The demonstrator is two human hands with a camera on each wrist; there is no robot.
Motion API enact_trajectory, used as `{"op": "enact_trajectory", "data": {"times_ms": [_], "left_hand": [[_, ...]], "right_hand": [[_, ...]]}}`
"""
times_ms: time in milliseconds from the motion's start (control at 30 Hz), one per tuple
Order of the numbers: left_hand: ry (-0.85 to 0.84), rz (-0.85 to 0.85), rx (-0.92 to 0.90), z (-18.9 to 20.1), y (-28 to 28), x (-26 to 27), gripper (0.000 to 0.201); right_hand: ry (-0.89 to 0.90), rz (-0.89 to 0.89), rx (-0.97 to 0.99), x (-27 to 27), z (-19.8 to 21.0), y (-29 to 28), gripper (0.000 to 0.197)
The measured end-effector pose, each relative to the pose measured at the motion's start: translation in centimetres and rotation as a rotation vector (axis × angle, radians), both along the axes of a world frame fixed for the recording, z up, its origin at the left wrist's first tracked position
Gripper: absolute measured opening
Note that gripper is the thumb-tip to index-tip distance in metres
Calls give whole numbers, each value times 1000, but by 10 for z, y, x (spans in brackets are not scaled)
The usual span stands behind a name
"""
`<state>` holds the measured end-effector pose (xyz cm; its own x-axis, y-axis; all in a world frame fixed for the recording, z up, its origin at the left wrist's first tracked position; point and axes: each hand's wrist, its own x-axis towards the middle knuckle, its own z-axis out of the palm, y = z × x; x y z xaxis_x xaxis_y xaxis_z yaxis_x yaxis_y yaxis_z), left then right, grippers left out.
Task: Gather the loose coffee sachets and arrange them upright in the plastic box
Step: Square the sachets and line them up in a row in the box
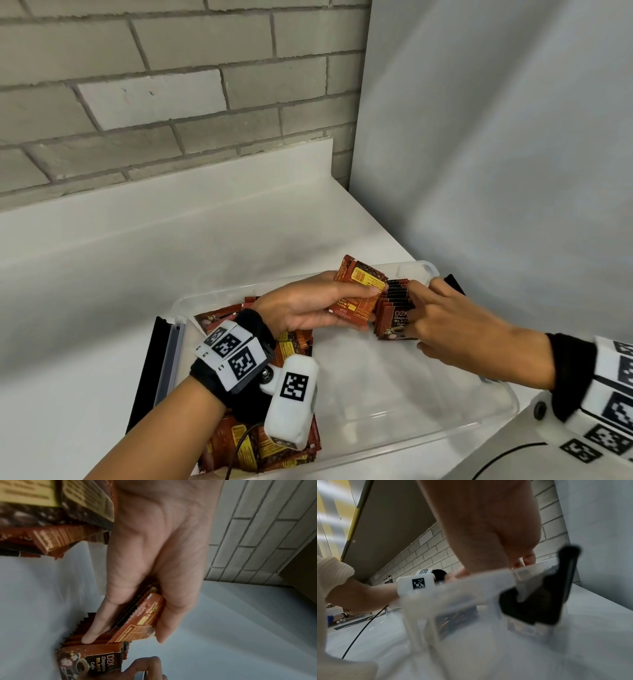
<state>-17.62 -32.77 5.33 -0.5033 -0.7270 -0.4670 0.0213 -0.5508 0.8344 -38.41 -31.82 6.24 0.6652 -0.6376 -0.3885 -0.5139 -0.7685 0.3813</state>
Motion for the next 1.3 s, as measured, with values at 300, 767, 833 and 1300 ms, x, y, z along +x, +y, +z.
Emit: {"op": "enact_trajectory", "data": {"times_ms": [300, 767, 833, 1300], "left_hand": [[-20, -19, -5, 4, 0, 3, 29], [12, 41, -103, 10, -1, 10, 20], [1, 55, -121, 9, -1, 7, 22], [165, 64, -46, 8, -1, 3, 97]], "right_hand": [[-104, 83, -117, -2, 3, -3, 17], [-1326, -604, 670, -2, 21, -14, 38], [-1455, -689, 820, 1, 15, -13, 41], [-1893, -548, 831, 4, 0, 2, 21]]}}
